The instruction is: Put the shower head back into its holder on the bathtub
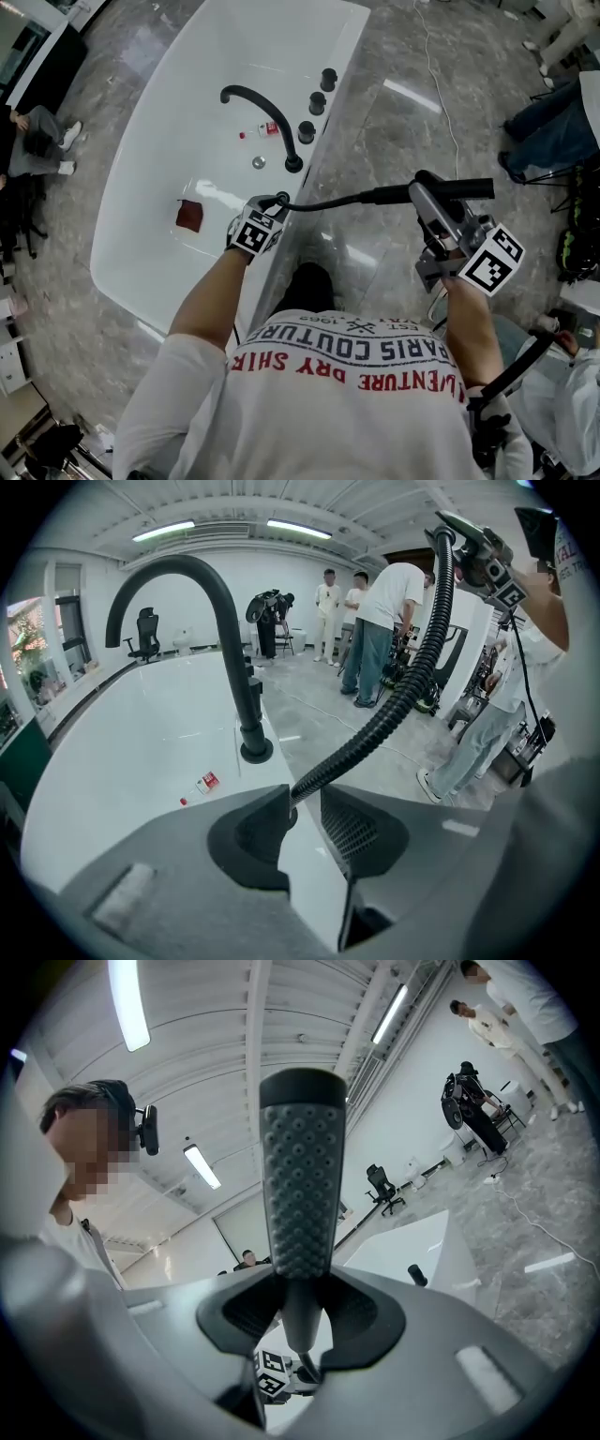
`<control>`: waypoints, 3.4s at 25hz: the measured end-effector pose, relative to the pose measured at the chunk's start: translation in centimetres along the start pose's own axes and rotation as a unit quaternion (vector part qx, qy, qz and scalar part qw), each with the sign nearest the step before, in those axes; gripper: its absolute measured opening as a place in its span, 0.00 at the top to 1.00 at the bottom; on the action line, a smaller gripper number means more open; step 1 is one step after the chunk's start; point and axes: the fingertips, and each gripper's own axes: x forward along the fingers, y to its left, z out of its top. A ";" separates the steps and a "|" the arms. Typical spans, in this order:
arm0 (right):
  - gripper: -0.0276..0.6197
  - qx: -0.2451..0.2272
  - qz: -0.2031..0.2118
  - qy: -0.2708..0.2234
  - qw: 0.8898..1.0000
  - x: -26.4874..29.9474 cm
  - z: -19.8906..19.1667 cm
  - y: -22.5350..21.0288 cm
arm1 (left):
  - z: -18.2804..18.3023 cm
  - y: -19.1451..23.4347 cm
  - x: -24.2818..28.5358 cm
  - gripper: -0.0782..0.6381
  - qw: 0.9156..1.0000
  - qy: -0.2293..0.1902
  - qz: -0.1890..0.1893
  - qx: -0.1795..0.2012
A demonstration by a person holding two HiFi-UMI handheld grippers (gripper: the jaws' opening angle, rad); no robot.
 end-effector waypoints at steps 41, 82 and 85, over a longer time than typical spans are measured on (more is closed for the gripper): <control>0.75 -0.217 0.092 0.056 0.970 19.0 -4.3 9.0 | 8.8 1.1 -21.4 0.88 0.968 -0.230 0.003 -0.099; 0.75 -0.271 0.026 0.339 0.901 21.5 -31.2 -4.3 | 2.6 1.2 -22.4 0.88 0.954 -0.237 0.013 -0.181; 0.75 -0.286 0.029 0.348 0.892 21.6 -32.3 -4.2 | 2.3 1.2 -22.5 0.88 0.955 -0.235 0.015 -0.182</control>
